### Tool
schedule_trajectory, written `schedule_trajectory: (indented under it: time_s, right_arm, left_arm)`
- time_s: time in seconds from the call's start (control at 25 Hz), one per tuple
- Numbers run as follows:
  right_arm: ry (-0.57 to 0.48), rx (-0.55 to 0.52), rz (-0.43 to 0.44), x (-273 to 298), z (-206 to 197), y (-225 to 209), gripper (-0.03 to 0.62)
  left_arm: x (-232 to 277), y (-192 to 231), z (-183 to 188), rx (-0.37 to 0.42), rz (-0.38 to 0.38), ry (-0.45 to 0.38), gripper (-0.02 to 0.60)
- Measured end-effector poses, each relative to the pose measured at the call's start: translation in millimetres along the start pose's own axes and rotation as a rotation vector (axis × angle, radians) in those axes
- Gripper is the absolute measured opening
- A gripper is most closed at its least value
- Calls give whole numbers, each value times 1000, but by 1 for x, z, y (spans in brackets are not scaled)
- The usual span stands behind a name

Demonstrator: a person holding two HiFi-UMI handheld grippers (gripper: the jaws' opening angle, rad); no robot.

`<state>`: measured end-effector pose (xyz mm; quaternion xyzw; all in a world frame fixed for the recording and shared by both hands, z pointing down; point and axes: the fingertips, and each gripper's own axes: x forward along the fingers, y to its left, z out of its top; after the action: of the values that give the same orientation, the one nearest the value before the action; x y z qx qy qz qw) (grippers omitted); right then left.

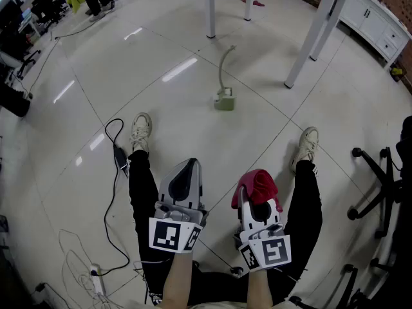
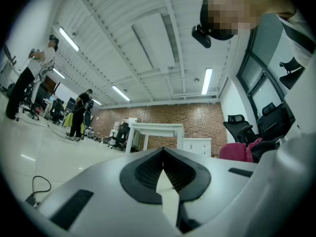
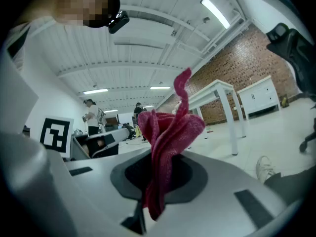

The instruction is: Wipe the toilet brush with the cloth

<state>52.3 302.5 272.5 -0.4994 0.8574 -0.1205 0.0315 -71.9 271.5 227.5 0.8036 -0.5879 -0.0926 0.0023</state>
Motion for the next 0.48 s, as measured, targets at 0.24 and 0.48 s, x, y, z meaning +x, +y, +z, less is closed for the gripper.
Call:
schedule_trajectory:
  time_s: [0.24, 0.48]
  right_arm:
    - [9, -83, -17, 44, -5, -31, 31]
    - [-1, -107, -19, 74, 8, -60, 32]
  left_arm:
    - [46, 12, -33, 21, 24, 46, 5]
    - [80, 15, -56, -6, 32, 89, 5]
